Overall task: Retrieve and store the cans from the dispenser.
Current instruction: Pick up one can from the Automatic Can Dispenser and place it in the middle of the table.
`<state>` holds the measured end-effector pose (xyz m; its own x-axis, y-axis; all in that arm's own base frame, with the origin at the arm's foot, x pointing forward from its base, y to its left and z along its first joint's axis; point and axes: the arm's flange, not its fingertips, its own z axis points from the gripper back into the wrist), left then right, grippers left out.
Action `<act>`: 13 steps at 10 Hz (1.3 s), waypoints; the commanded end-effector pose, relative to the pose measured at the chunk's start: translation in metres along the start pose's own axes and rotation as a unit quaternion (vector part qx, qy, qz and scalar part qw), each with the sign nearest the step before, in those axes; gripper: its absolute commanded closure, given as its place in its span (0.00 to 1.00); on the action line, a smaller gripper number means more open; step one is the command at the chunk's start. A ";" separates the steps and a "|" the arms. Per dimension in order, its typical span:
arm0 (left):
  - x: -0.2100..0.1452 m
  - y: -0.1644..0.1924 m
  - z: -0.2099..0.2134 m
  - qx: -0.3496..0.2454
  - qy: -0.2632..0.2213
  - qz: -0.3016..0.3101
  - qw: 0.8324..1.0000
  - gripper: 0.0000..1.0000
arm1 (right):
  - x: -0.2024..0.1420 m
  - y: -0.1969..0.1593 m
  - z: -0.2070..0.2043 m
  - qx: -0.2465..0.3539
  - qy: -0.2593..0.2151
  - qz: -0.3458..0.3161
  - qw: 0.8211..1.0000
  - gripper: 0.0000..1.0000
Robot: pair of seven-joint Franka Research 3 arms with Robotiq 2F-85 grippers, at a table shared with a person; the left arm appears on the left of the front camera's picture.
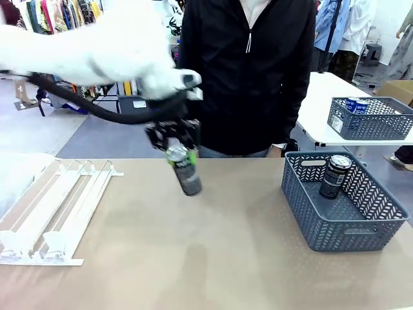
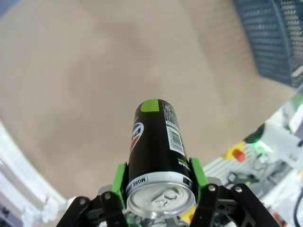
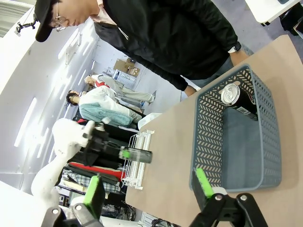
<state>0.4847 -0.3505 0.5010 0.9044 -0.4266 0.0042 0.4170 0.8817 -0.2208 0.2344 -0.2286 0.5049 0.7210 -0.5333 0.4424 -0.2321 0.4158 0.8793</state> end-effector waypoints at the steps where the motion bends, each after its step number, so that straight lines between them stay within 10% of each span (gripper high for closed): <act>1: 0.035 -0.029 -0.025 0.081 0.027 -0.023 0.996 1.00 | 0.003 0.001 -0.002 0.009 -0.010 0.011 1.000 0.00; 11: 0.049 -0.036 -0.075 0.120 0.089 -0.024 0.988 1.00 | 0.003 0.001 -0.002 0.009 -0.010 0.011 1.000 0.00; 12: 0.051 -0.036 -0.075 0.121 0.088 -0.024 0.988 0.94 | 0.003 0.001 -0.002 0.009 -0.010 0.011 1.000 0.00; 13: 0.050 -0.037 -0.075 0.121 0.091 -0.024 0.988 0.46 | 0.003 0.001 -0.002 0.009 -0.010 0.011 1.000 0.00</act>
<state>0.5060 -0.4207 0.4278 0.8647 -0.4751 -0.1631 0.4841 0.8748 0.0181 0.2343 -0.2286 0.5049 0.7210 -0.5334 0.4423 -0.2319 0.4159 0.8794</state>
